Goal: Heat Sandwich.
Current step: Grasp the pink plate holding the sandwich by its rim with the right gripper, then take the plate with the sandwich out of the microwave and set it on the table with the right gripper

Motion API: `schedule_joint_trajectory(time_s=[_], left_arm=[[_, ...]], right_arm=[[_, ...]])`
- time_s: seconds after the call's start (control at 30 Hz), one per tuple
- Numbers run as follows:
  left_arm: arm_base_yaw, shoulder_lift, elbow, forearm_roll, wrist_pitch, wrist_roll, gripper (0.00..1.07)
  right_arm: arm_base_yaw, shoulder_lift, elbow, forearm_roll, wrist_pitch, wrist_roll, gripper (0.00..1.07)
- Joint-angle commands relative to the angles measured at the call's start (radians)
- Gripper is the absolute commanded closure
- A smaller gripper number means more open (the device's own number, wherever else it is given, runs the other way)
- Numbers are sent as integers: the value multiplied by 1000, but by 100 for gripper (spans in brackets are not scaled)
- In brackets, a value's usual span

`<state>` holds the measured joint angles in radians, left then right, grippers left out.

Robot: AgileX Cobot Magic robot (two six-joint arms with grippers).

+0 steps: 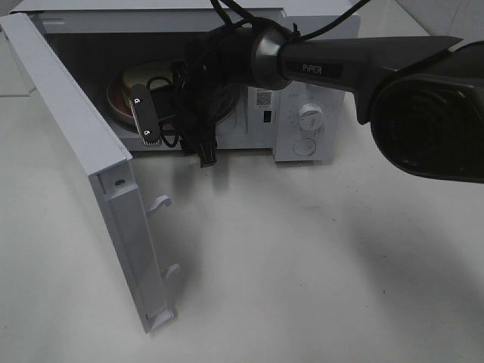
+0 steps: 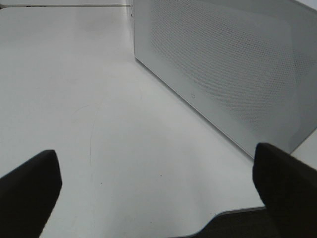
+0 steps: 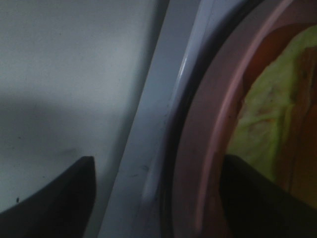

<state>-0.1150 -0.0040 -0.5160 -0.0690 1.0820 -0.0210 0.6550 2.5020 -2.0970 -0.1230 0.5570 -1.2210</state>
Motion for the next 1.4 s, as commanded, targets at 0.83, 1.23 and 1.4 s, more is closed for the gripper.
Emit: schedule_joint_trajectory(time_s=[0.83,1.23,1.4], left_arm=[[1,-7,1,2,-10,3,9],[1,-7,1,1,-10,3,9],[1,-7,1,1,-10,3,9]], right_arm=[[3,-55,40,32,49,-30,107],[-11,-146,140,86,31,-143,107],[-23,-218,232,143,-10,-234,107]])
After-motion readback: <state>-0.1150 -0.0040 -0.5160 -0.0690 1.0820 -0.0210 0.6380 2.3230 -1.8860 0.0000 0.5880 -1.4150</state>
